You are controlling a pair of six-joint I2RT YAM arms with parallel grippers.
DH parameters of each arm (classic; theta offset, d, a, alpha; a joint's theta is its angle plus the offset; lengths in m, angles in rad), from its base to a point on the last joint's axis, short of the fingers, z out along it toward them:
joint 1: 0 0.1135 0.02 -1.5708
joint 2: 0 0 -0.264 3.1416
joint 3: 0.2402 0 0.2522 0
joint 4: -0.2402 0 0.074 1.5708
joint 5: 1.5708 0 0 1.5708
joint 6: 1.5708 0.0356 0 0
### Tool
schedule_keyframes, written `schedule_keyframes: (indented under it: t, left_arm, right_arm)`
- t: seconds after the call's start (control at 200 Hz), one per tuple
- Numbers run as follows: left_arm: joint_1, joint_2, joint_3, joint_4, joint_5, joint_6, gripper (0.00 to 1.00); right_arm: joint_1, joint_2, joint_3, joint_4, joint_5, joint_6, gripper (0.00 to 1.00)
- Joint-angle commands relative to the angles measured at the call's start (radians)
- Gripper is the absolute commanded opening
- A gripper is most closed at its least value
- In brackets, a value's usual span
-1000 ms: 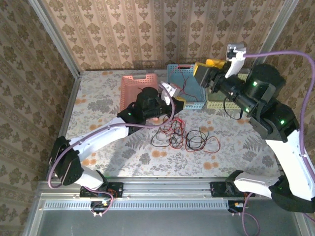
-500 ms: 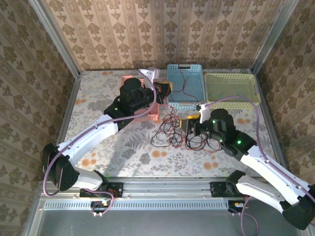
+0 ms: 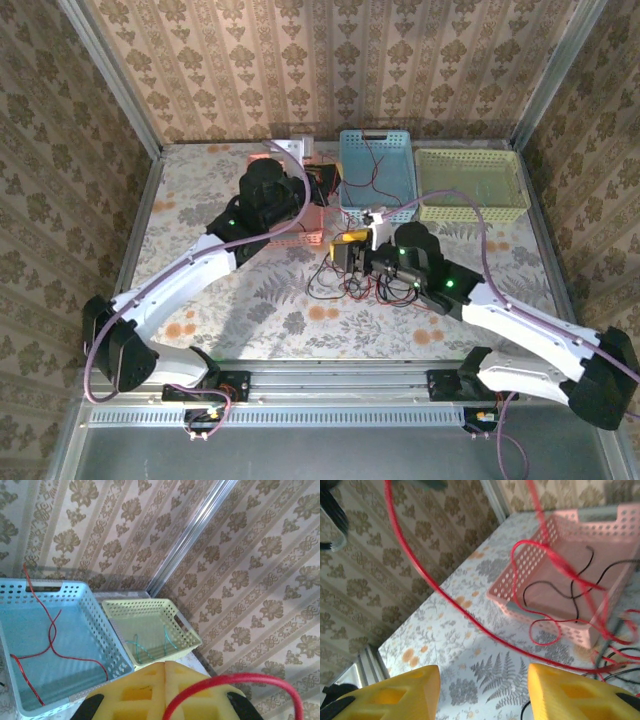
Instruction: Untangle the cables
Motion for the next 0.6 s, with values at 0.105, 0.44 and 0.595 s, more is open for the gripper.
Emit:
schedule_keyframes:
  t: [0.105, 0.44, 0.595]
  left_arm:
    - [0.048, -0.063, 0.004, 0.008, 0.039, -0.037, 0.00]
    - [0.065, -0.055, 0.104, -0.060, 0.098, -0.030, 0.00]
    - [0.073, -0.073, 0.142, -0.130, 0.104, -0.018, 0.00]
  right_arm:
    - [-0.001, -0.218, -0.162, -0.002, 0.223, -0.041, 0.43]
    - [-0.011, 0.037, -0.245, 0.169, 0.232, -0.330, 0.87]
    - [-0.085, 0.161, -0.255, 0.231, 0.241, -0.372, 0.95]
